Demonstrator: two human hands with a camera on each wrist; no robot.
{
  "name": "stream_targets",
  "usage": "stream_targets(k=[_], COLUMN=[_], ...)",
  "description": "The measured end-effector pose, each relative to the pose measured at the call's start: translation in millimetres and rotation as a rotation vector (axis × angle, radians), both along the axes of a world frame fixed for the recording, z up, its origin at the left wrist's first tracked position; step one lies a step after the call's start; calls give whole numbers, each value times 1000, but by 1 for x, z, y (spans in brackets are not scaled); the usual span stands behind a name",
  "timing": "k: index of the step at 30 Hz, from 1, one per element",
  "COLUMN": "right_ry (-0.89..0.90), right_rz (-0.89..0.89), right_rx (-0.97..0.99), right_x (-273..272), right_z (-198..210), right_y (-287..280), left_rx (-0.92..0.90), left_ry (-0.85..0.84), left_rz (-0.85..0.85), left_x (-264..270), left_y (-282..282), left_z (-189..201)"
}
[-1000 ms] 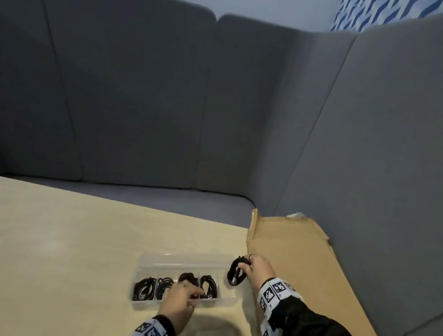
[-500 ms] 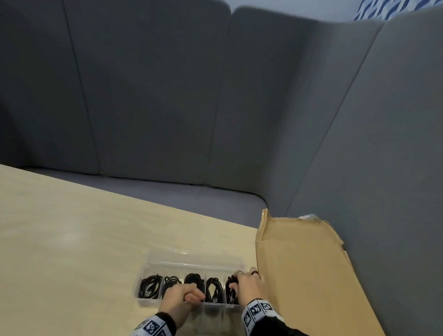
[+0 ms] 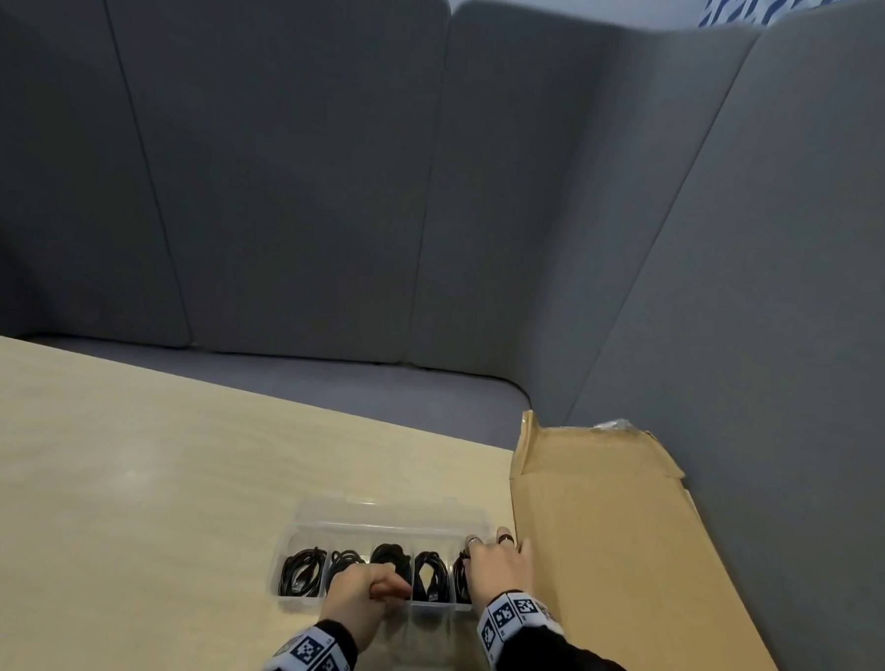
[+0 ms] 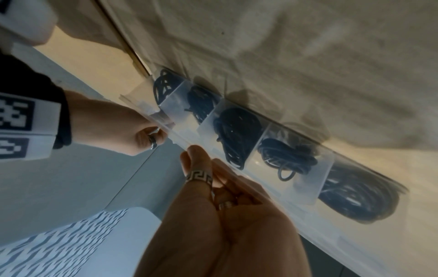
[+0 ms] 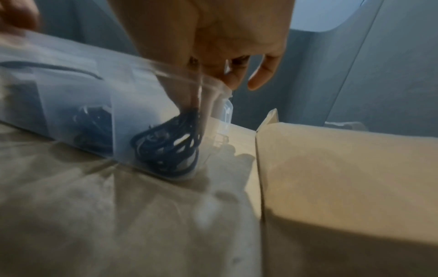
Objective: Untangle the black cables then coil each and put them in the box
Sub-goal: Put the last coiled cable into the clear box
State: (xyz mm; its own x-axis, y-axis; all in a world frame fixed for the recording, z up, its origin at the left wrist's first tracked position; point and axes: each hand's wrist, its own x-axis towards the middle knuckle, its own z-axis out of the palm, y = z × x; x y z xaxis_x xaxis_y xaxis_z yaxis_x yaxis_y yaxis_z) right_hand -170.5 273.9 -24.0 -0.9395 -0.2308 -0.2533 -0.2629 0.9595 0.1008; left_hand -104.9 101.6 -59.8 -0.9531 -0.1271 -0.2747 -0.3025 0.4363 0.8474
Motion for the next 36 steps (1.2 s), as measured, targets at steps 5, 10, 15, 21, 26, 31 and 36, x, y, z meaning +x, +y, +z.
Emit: stream_targets(k=[5,10,15,21,26,31,36], right_ry=[-94,-273,-209,-100,40,174,51], right_rz=[39,-30,-124,-181,-14,-102,-223], right_rx=[204,267,142,-213,-179,-143,-161], right_x=[1,2,12,45,66,69,57], right_z=[3,9,16,21,8,18,7], right_y=[-9,-17,-16,-1,13,12,20], left_rx=[-96,-98,-42,-86,-457,-701,-795], left_ry=[89,90,122,224,230,52,34], left_rz=[-37,-81,-129,-239,-223,-351,-500], left_x=[-2,0,4,17,36,38,30], left_y=[-1,-1,-2,-14,-41,-52,-54], left_z=[0,14,20,27,20,-3,20])
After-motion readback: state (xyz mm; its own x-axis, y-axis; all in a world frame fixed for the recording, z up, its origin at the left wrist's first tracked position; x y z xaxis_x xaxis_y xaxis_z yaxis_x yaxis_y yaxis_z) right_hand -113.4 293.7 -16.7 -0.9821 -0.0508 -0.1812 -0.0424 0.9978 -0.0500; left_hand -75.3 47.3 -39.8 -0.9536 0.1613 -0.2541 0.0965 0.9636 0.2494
